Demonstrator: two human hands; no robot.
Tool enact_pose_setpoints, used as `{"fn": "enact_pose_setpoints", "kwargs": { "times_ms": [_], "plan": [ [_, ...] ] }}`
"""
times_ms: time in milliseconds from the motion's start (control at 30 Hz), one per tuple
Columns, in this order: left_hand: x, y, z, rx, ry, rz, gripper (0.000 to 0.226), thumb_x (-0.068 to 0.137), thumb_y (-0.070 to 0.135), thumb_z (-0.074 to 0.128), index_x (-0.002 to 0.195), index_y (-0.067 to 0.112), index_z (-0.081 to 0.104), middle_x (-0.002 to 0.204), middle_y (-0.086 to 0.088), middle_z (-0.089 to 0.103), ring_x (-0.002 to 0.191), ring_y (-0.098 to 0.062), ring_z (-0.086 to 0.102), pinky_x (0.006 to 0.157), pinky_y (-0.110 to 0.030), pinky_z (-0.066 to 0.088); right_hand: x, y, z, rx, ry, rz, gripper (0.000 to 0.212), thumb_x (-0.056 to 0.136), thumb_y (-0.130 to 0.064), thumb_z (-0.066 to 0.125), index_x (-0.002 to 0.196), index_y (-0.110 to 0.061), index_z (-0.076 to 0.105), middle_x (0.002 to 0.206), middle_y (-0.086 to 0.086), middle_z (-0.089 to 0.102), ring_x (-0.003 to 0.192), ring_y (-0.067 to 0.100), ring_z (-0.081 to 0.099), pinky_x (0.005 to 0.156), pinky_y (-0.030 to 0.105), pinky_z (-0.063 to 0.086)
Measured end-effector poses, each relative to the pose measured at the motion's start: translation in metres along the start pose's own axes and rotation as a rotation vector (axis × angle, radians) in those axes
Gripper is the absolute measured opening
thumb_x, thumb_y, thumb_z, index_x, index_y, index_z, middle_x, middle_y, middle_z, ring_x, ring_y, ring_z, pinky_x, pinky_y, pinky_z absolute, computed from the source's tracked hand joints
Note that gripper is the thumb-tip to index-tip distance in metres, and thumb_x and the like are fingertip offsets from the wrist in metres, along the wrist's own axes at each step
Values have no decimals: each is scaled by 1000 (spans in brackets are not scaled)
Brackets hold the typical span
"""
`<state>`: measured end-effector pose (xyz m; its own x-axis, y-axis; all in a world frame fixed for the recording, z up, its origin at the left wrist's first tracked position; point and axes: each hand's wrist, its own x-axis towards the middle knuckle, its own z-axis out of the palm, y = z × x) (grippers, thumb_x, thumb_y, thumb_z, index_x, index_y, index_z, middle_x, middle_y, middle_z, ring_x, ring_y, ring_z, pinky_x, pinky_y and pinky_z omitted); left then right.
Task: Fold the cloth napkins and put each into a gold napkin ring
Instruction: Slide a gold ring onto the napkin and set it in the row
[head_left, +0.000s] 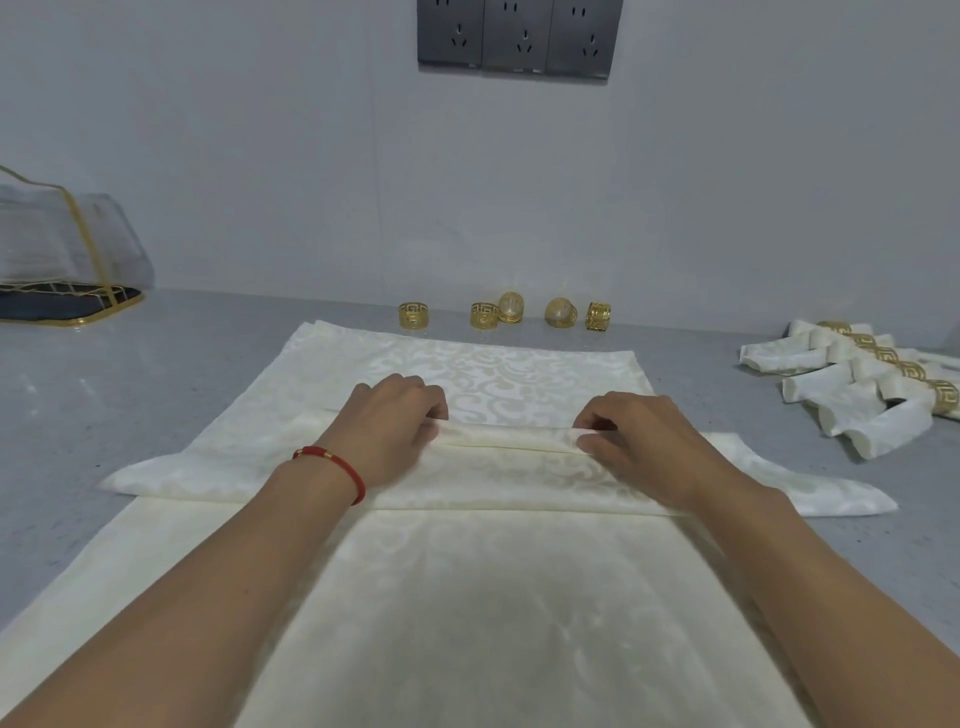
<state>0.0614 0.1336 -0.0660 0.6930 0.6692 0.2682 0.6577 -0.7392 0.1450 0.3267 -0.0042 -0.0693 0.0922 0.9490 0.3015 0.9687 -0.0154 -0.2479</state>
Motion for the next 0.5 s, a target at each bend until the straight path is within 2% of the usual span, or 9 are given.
{"fn": "enact_pose_setpoints", "kwargs": {
  "times_ms": [100, 167, 267, 367, 433, 500],
  "plan": [
    [-1, 4, -5, 24, 6, 37, 12, 96, 17, 54, 97, 28, 58, 100, 10, 57, 99, -16, 50, 87, -37, 40, -1, -4, -2, -8, -5, -22, 12, 97, -24, 60, 88, -32, 58, 89, -14, 60, 84, 4, 56, 73, 32, 51],
    [-2, 5, -10, 33, -2, 73, 16, 92, 13, 56, 90, 28, 55, 95, 11, 57, 94, -16, 52, 82, -34, 41, -1, -7, -4, -13, -10, -37, 14, 94, -20, 62, 88, -31, 57, 89, -13, 60, 84, 4, 55, 72, 32, 51],
    [-6, 2, -18, -32, -117, 65, 23, 84, 9, 60, 94, 29, 66, 95, 13, 61, 92, -11, 56, 83, -32, 49, -1, -9, -11, -6, -98, -33, 18, 90, -15, 65, 88, -31, 60, 91, -13, 60, 87, 4, 55, 76, 34, 52],
    [-10, -3, -26, -226, -172, 33, 15, 88, 20, 67, 95, 29, 76, 93, 16, 67, 87, -2, 61, 79, -18, 50, -5, -6, -17, 79, -155, -8, 11, 87, -28, 70, 86, -37, 64, 95, -16, 64, 90, 2, 59, 79, 29, 54],
    [-10, -5, -27, -285, -138, 33, 14, 91, 19, 69, 92, 29, 79, 87, 18, 69, 83, 3, 61, 72, -8, 44, -7, -4, -19, 191, -107, 13, 7, 89, -35, 70, 83, -37, 69, 92, -16, 68, 86, 3, 63, 76, 27, 54],
    [-9, -6, -24, -294, -120, 34, 17, 89, 16, 71, 93, 31, 77, 85, 14, 68, 80, 1, 60, 71, -11, 41, -6, -1, -17, 240, -75, 19, 7, 93, -32, 70, 89, -38, 70, 92, -16, 67, 85, 4, 63, 75, 27, 54]
  ]
}}
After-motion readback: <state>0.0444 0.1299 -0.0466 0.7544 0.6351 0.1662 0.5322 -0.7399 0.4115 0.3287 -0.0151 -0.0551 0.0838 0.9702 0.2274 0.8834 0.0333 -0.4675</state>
